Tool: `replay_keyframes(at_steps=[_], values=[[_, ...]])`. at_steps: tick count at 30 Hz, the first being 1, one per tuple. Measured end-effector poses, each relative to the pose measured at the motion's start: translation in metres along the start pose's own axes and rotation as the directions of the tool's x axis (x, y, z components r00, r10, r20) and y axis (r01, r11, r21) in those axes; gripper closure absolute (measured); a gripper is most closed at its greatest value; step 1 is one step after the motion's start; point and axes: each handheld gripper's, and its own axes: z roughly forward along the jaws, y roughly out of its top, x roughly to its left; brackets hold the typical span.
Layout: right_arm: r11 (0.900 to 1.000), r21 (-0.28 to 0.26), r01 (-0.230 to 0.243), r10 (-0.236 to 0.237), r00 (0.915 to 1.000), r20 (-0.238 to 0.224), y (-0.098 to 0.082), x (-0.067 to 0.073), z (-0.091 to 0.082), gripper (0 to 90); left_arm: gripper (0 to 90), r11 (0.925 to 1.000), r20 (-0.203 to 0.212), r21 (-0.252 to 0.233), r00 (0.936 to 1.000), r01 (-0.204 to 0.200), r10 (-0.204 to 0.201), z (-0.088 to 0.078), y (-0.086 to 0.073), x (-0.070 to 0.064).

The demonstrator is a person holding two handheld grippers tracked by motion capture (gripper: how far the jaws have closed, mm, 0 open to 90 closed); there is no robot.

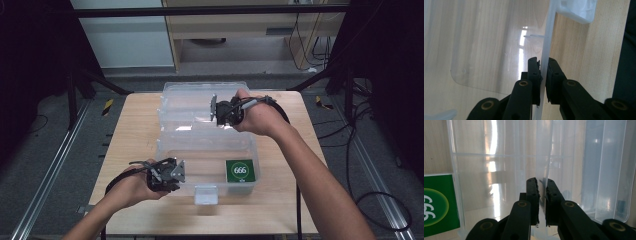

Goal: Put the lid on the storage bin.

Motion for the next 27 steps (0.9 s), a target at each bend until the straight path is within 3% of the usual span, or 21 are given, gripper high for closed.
replay_keyframes(at_steps=[2,3,12,20,27], values=[[1.0,-0.008,0.0,0.0,1.0,0.006,0.001,0.003,-0.003,84.2,82.8,0.9994,-0.001,-0.007,0.9994,0.033,-0.034,0.0,-0.001,-0.003],[1.0,-0.009,0.001,-0.001,1.0,0.006,0.002,0.005,-0.004,84.3,82.7,1.0,-0.011,-0.006,0.9999,0.008,-0.008,0.0,0.0,-0.001],[0.999,-0.032,0.019,-0.018,0.9991,0.04,0.003,0.024,-0.018,84.2,82.1,1.0,-0.042,0.005,0.9991,0.008,-0.008,0.001,0.001,-0.004],[0.998,-0.025,0.051,-0.049,0.9966,0.067,0.006,0.042,-0.029,83.8,81.5,0.9997,-0.05,0.006,0.9984,0.026,-0.025,0.001,0.002,-0.006],[0.998,-0.043,0.046,-0.042,0.9957,0.082,0.004,0.054,-0.034,83.8,81.2,0.9994,-0.064,0.001,0.9974,0.033,-0.033,0.001,0.002,-0.007]])
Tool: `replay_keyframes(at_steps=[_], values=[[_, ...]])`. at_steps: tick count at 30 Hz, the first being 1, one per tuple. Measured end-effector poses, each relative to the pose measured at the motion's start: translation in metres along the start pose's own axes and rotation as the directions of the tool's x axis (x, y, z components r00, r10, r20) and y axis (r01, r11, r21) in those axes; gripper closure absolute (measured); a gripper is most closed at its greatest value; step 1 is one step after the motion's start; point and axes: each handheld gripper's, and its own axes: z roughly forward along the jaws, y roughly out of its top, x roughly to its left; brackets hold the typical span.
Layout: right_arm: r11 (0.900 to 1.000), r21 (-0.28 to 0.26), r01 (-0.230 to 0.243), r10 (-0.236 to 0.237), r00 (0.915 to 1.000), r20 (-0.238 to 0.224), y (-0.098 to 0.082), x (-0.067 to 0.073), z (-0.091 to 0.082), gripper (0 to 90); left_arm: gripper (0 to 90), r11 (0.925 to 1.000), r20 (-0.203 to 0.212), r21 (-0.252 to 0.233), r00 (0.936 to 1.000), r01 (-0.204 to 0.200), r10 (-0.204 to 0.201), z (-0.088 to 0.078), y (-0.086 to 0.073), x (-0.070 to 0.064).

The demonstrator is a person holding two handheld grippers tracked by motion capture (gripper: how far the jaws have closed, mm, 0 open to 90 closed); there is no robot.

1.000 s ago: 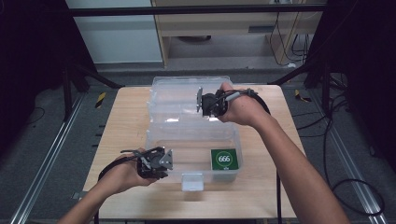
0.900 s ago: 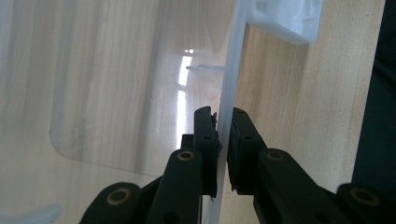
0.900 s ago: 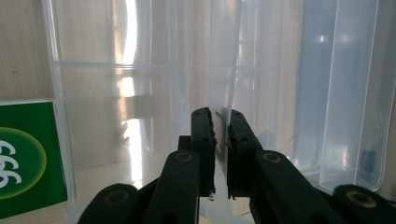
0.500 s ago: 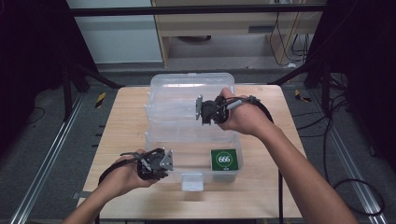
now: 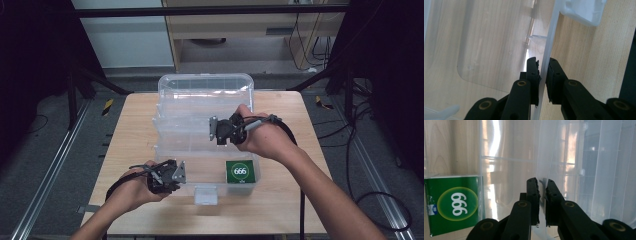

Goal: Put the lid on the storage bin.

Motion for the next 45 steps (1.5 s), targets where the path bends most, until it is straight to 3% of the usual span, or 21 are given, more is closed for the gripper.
replay_keyframes(at_steps=[6,28,45], values=[[0.999,-0.04,-0.007,0.007,1.0,0.006,-0.004,0.014,-0.006,83.8,80.6,1.0,-0.011,0.006,0.9999,0.001,-0.001,0.0,0.0,0.001],[0.996,-0.086,-0.014,0.013,0.9999,-0.004,-0.01,0.051,-0.015,83.2,80.0,1.0,-0.024,-0.001,0.9997,0.005,-0.005,0.0,-0.001,-0.001],[0.996,-0.085,-0.012,0.011,0.9997,-0.02,-0.012,0.059,-0.015,82.3,79.6,1.0,-0.033,-0.007,0.9995,-0.005,0.005,0.0,-0.001,-0.003]])
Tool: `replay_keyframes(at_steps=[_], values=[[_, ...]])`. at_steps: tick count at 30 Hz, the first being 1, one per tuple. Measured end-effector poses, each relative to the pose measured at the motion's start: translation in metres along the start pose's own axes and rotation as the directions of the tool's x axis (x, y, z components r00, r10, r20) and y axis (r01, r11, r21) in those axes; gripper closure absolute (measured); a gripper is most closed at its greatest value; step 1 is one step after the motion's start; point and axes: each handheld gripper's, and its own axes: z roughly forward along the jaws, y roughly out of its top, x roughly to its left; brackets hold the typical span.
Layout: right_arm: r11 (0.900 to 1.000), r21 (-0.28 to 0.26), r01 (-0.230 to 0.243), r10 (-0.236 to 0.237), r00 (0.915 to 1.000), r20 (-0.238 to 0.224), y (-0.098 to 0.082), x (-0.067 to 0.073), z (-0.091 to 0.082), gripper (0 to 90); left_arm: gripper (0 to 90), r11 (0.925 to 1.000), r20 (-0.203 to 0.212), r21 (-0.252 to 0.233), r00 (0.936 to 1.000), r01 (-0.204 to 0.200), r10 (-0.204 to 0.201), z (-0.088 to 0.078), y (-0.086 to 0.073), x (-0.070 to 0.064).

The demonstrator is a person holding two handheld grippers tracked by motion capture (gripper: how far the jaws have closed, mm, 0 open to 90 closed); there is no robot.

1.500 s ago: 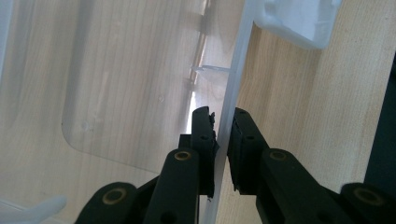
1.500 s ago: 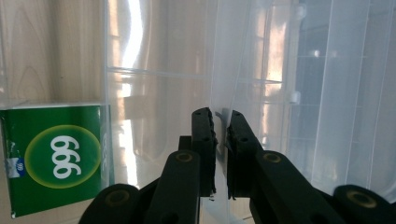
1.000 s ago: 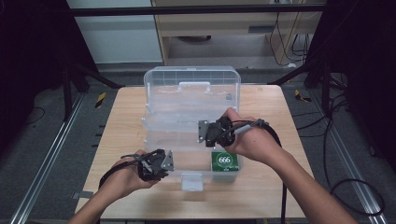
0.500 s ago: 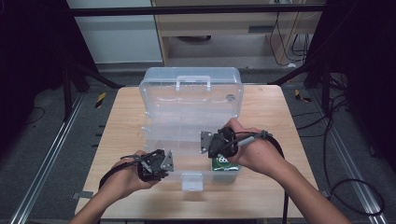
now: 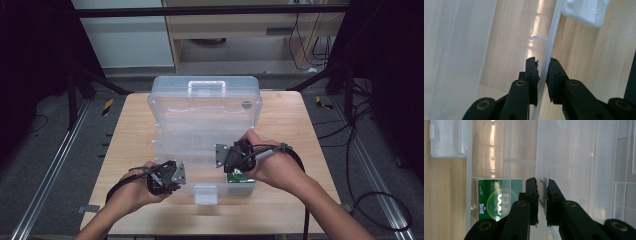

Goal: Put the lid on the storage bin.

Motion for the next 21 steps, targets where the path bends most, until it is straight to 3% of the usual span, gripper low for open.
replay_keyframes(at_steps=[11,14,16,17,18,21], values=[[1.0,0.005,-0.005,0.005,0.9999,-0.015,-0.002,-0.001,-0.001,81.8,78.6,0.9996,-0.012,-0.012,0.9996,-0.024,0.024,-0.001,-0.002,-0.001],[1.0,-0.001,-0.004,0.004,0.9999,-0.015,-0.002,-0.001,-0.001,81.8,71.8,0.9987,-0.017,-0.05,0.9998,-0.008,0.007,-0.009,-0.003,-0.002],[1.0,-0.003,-0.004,0.004,0.9998,-0.018,-0.003,-0.002,-0.001,81.7,71.1,0.9941,-0.019,-0.108,0.9997,0.011,-0.013,-0.02,-0.004,-0.003],[1.0,-0.003,-0.004,0.004,0.9998,-0.018,-0.003,-0.002,-0.001,81.7,69.1,0.9941,-0.019,-0.108,0.9997,0.011,-0.013,-0.02,-0.004,-0.003],[1.0,-0.001,-0.008,0.008,0.9998,-0.019,-0.003,-0.002,-0.001,81.6,68.5,0.9855,-0.019,-0.167,0.9993,0.03,-0.034,-0.032,-0.005,-0.005],[1.0,-0.001,-0.008,0.008,0.9998,-0.017,-0.003,-0.002,-0.001,81.6,69.3,0.9642,-0.003,-0.257,0.9976,0.066,-0.069,-0.047,-0.008,-0.007]])
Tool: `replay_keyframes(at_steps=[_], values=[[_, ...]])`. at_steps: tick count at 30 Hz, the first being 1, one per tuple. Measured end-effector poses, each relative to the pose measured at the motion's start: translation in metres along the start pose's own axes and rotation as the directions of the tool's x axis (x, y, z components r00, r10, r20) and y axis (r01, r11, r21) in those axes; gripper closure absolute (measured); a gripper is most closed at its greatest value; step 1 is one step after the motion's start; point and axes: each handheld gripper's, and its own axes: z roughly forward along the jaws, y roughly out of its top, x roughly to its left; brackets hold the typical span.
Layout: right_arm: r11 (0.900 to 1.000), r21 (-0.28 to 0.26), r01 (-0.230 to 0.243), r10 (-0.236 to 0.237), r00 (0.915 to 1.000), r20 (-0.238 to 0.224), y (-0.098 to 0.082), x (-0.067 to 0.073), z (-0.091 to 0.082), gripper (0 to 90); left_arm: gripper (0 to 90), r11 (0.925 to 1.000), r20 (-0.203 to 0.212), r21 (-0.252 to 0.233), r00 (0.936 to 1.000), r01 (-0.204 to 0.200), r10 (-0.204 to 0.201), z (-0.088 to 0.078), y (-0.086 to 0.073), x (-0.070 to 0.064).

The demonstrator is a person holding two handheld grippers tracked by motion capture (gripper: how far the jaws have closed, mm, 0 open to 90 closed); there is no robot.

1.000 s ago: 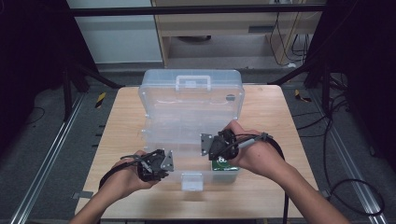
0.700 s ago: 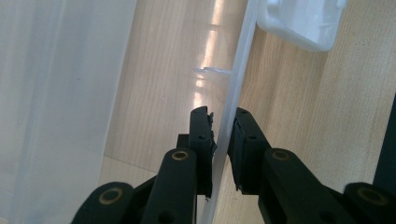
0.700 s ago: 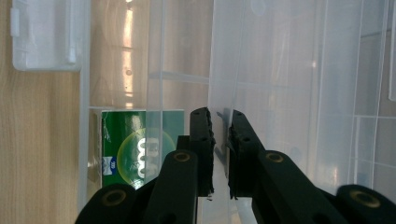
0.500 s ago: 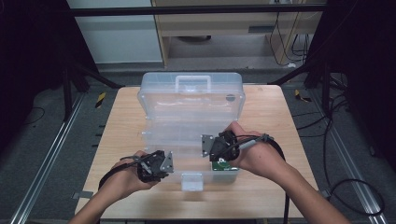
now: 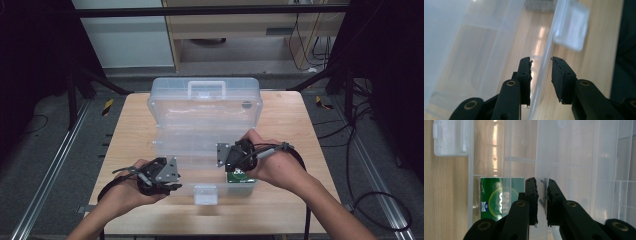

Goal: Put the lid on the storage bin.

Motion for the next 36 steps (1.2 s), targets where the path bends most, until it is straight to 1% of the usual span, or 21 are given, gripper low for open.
replay_keyframes(at_steps=[2,3,7,9,11,12,13,15,16,17,18,21,22,23,24,26,28,30,33,35,36], values=[[1.0,0.0,0.001,-0.001,1.0,0.001,0.0,0.0,0.0,81.5,69.3,0.9997,0.002,-0.023,1.0,0.009,-0.009,-0.006,0.0,0.0],[1.0,-0.001,0.003,-0.003,1.0,0.001,0.0,0.0,0.0,81.5,69.3,0.9973,-0.011,-0.069,0.9996,0.027,-0.028,-0.015,-0.001,0.0],[1.0,-0.001,0.0,0.0,1.0,0.001,-0.001,0.0,0.0,81.4,71.8,0.9885,-0.06,-0.131,0.9947,0.076,-0.084,-0.034,-0.003,0.011],[1.0,0.0,0.0,0.0,1.0,0.003,0.0,0.001,0.0,81.3,74.2,0.9814,-0.091,-0.16,0.9885,0.105,-0.121,-0.043,-0.005,0.021],[1.0,0.0,-0.004,0.004,1.0,0.001,-0.001,0.001,0.0,81.2,77.0,0.9695,-0.117,-0.193,0.9774,0.152,-0.176,-0.05,-0.008,0.031],[1.0,-0.002,-0.003,0.003,1.0,0.001,-0.001,0.0,0.0,81.2,77.7,0.9695,-0.117,-0.193,0.9774,0.152,-0.176,-0.05,-0.008,0.031],[1.0,-0.005,-0.005,0.005,1.0,0.0,-0.001,0.0,0.0,81.2,79.8,0.9579,-0.151,-0.219,0.9635,0.186,-0.221,-0.057,-0.011,0.042],[1.0,-0.005,-0.008,0.008,1.0,0.0,-0.002,0.001,0.0,81.1,82.9,0.9451,-0.178,-0.238,0.9467,0.223,-0.269,-0.063,-0.016,0.053],[1.0,-0.005,-0.007,0.007,1.0,0.0,-0.002,0.001,0.0,81.1,85.5,0.9451,-0.178,-0.238,0.9467,0.223,-0.269,-0.063,-0.016,0.053],[1.0,-0.005,-0.008,0.008,1.0,0.0,-0.001,0.001,0.0,81.0,86.7,0.932,-0.191,-0.25,0.9304,0.262,-0.313,-0.067,-0.021,0.063],[1.0,-0.005,-0.007,0.007,1.0,-0.001,-0.001,0.001,0.0,81.0,88.8,0.922,-0.19,-0.262,0.9216,0.285,-0.339,-0.068,-0.023,0.068],[1.0,-0.005,-0.007,0.007,1.0,0.0,-0.001,0.001,0.0,81.0,89.9,0.9034,-0.185,-0.28,0.9053,0.324,-0.382,-0.07,-0.027,0.08],[1.0,-0.005,-0.008,0.008,1.0,0.001,-0.002,0.001,0.0,81.0,89.9,0.8981,-0.177,-0.285,0.9023,0.335,-0.393,-0.071,-0.028,0.084],[1.0,-0.006,-0.008,0.008,1.0,0.0,-0.002,0.001,0.0,80.9,89.9,0.887,-0.173,-0.303,0.8953,0.348,-0.411,-0.071,-0.027,0.087],[1.0,-0.007,-0.006,0.006,1.0,0.001,-0.002,0.001,0.0,81.0,90.0,0.8802,-0.172,-0.313,0.89,0.357,-0.422,-0.071,-0.027,0.089],[1.0,-0.006,-0.01,0.01,0.9999,0.001,-0.002,0.001,0.0,81.0,89.9,0.8795,-0.189,-0.318,0.8854,0.354,-0.425,-0.072,-0.025,0.094],[1.0,-0.004,-0.008,0.008,1.0,0.003,-0.002,0.002,-0.001,81.0,89.9,0.868,-0.182,-0.332,0.8777,0.369,-0.443,-0.071,-0.023,0.099],[1.0,-0.009,-0.006,0.006,1.0,0.0,-0.003,0.002,-0.001,81.0,89.8,0.8682,-0.181,-0.328,0.8773,0.372,-0.444,-0.07,-0.022,0.103],[1.0,-0.012,-0.006,0.006,1.0,-0.004,-0.003,0.003,-0.001,81.1,89.9,0.8655,-0.185,-0.326,0.8723,0.38,-0.453,-0.068,-0.02,0.107],[1.0,-0.014,-0.006,0.005,1.0,-0.006,-0.004,0.004,-0.001,81.1,89.9,0.8597,-0.182,-0.33,0.8673,0.39,-0.463,-0.067,-0.02,0.11],[1.0,-0.014,-0.006,0.005,1.0,-0.006,-0.004,0.004,-0.001,81.1,89.9,0.8597,-0.182,-0.33,0.8673,0.39,-0.463,-0.067,-0.02,0.11]])
